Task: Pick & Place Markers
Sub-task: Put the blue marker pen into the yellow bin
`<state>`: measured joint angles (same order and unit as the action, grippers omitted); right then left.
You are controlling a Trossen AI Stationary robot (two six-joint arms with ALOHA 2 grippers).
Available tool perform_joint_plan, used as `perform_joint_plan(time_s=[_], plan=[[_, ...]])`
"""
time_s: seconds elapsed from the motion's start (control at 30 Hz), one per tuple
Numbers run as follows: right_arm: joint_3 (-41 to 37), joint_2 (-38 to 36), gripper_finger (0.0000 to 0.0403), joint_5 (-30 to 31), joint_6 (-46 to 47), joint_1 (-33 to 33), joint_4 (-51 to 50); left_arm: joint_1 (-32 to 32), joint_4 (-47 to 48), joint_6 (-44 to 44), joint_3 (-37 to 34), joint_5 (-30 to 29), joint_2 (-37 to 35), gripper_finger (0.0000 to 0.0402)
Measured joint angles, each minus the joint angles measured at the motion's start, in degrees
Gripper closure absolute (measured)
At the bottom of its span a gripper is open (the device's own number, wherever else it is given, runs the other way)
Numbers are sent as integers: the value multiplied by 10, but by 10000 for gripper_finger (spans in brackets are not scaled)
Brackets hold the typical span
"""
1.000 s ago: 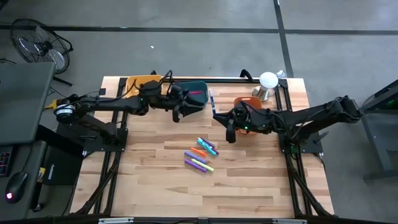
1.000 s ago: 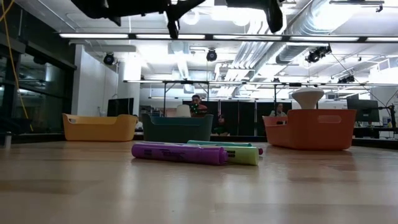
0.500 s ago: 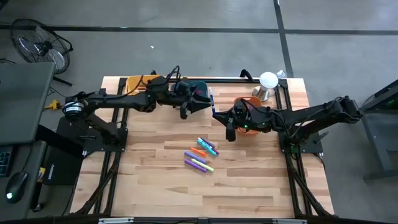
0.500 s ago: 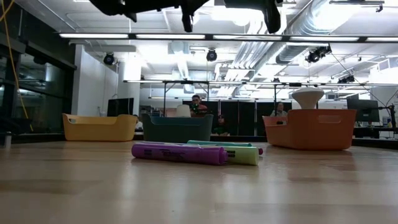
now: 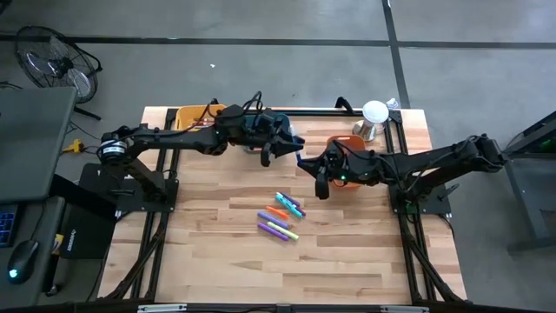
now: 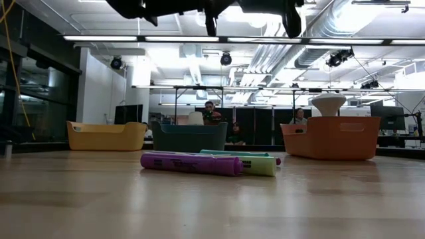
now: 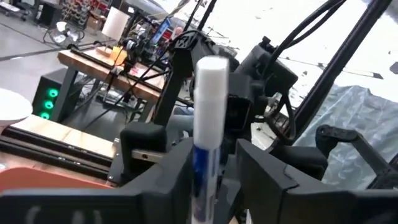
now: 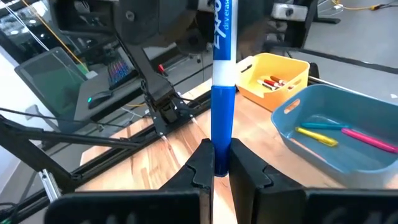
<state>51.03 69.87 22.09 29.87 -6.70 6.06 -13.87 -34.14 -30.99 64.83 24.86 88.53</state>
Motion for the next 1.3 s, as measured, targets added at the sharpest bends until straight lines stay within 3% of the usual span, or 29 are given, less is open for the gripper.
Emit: perform_joint_plan(time_s=[0.2,0.63,1.03,1.3], plan=[[0,0,386,-4,1,-1,-2,0,24,13,1,17,0,373],[0,0,384,-8,1,-1,-3,0,27,23,1,34,0,373],[-1,-9,254,-37,-1,0,-3,0,32,21,0,46,-1,373],[-1,-66,207,-15,-4,0,-49,-20,82,38,0,44,-2,373]])
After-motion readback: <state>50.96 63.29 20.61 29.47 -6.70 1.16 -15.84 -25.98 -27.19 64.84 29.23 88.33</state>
